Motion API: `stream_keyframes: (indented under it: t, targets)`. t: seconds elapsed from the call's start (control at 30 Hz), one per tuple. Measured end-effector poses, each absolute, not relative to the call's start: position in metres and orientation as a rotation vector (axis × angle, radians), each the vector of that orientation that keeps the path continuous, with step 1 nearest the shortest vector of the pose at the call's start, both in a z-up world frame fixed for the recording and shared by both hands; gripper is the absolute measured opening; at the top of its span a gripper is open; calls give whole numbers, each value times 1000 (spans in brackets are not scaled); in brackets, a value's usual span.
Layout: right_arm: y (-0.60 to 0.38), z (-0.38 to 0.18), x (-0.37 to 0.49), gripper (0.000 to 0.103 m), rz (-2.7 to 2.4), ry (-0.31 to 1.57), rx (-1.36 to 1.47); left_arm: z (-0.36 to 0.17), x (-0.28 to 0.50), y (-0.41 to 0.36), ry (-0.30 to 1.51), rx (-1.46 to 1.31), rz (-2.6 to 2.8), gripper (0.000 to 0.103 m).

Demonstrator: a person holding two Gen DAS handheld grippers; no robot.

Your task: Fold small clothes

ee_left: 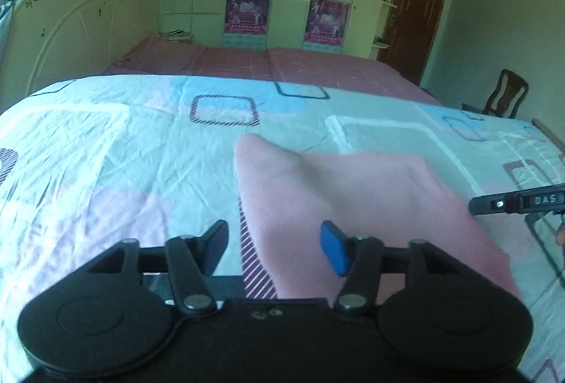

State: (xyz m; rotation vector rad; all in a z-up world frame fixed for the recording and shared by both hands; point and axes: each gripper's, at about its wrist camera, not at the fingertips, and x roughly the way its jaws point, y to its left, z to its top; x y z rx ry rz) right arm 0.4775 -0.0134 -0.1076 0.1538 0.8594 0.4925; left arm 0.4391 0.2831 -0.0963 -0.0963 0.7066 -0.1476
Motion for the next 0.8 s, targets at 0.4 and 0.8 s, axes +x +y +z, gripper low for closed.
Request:
stream_keyframes:
  t: [0.4, 0.8]
  targets:
    - [44, -142, 481, 0, 425, 948, -130, -129, 452, 241, 829, 38, -182, 42]
    - [25, -123, 407, 0, 522, 921, -198, -113, 393, 239, 801, 14, -130, 39]
